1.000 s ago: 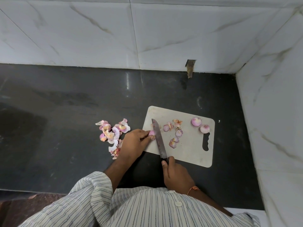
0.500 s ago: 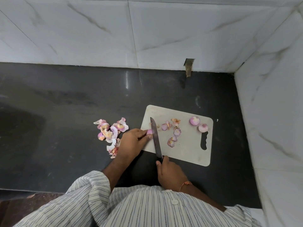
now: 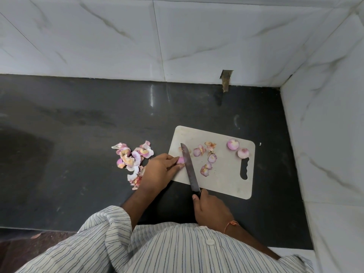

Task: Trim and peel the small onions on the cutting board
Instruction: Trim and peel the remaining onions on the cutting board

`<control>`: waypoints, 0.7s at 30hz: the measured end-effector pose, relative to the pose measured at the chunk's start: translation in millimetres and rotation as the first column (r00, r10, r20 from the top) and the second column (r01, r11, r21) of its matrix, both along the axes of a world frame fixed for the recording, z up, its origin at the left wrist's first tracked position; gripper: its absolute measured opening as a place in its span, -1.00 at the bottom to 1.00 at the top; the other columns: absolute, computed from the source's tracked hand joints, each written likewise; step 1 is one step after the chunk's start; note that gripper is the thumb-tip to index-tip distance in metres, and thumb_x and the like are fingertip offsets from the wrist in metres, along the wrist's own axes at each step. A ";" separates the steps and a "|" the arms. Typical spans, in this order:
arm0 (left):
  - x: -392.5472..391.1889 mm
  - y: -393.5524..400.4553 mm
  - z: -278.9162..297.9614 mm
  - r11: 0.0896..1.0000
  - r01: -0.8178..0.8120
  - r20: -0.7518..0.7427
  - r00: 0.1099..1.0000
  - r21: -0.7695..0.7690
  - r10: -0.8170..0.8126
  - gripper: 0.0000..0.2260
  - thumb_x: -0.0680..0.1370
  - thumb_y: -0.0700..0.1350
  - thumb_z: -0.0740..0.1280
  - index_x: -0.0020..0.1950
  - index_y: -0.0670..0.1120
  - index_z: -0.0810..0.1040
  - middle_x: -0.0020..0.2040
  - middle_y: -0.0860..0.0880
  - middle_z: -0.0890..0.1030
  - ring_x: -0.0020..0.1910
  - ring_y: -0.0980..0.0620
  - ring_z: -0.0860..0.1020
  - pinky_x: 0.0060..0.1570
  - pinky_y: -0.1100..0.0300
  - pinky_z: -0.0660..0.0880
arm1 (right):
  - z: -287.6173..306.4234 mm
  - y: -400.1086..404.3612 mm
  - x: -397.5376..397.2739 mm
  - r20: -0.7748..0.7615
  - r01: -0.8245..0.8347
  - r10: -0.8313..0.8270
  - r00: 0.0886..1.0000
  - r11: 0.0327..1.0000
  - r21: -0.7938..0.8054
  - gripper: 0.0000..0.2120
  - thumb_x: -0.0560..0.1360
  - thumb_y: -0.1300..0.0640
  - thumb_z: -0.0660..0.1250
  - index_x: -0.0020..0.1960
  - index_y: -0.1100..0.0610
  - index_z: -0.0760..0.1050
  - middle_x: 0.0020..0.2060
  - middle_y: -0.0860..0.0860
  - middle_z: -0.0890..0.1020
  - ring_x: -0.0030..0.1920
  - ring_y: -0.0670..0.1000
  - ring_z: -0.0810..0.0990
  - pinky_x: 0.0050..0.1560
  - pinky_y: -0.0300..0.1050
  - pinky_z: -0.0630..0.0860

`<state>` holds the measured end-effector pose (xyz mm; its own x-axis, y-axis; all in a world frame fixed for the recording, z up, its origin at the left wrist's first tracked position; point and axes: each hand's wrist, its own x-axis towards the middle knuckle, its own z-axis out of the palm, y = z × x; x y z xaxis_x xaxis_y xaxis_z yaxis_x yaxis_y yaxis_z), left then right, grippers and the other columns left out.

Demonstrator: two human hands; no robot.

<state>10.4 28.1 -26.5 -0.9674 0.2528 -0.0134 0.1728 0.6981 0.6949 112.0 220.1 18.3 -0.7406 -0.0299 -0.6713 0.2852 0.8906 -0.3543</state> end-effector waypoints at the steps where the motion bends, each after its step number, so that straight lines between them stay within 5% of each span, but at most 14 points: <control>1: 0.6 -0.3 -1.1 1.000 0.010 -0.017 1.000 -0.023 -0.010 -0.75 0.62 0.03 0.51 0.23 -0.05 0.77 -0.05 0.07 0.70 -0.13 0.20 0.58 -0.13 0.52 0.41 | 2.4 2.6 0.4 0.003 -0.007 0.007 1.000 1.000 0.006 -0.64 0.77 -0.13 -0.02 0.27 0.09 0.40 -0.03 0.01 0.59 -0.06 0.01 0.58 0.01 -0.04 0.53; 7: 4.5 -3.5 -9.3 0.995 0.071 -0.098 0.992 -0.069 -0.078 -0.76 0.62 0.00 0.50 0.24 -0.07 0.77 -0.04 0.08 0.70 -0.12 0.29 0.49 -0.06 0.64 0.32 | 23.3 16.1 -1.2 0.012 -0.065 0.065 0.998 0.997 0.037 -0.63 0.76 -0.14 -0.01 0.24 0.08 0.43 -0.03 0.01 0.61 -0.03 0.01 0.60 0.00 -0.04 0.54; 11: 9.3 -4.7 -9.5 0.991 0.108 -0.139 0.983 -0.077 -0.117 -0.76 0.60 -0.02 0.53 0.24 -0.06 0.77 -0.01 0.06 0.72 -0.09 0.16 0.63 -0.08 0.36 0.52 | 39.3 24.4 -5.7 0.030 -0.093 0.092 0.995 0.995 0.034 -0.64 0.76 -0.14 0.02 0.21 0.06 0.48 -0.03 0.00 0.62 -0.05 0.00 0.60 -0.05 -0.09 0.47; 18: 10.4 -6.4 -1.5 0.989 0.138 -0.086 0.986 -0.046 -0.142 -0.71 0.65 0.14 0.39 0.26 0.05 0.77 0.09 0.12 0.73 0.01 0.19 0.65 0.00 0.33 0.55 | 73.8 42.8 -28.5 0.125 -0.107 0.111 0.986 0.994 -0.038 -0.65 0.73 -0.14 0.05 -0.05 0.03 0.45 -0.23 -0.02 0.59 -0.22 -0.04 0.56 -0.23 -0.09 0.42; 21: 9.0 -7.1 4.7 0.997 0.077 -0.034 0.996 -0.022 -0.078 -0.66 0.62 0.20 0.40 0.23 0.02 0.76 0.06 0.15 0.72 -0.02 0.25 0.60 -0.02 0.32 0.55 | 74.1 47.9 -31.9 0.030 -0.020 0.022 0.999 0.997 -0.071 -0.63 0.73 -0.17 0.03 -0.08 0.02 0.41 -0.23 0.00 0.61 -0.31 -0.03 0.58 -0.16 -0.02 0.53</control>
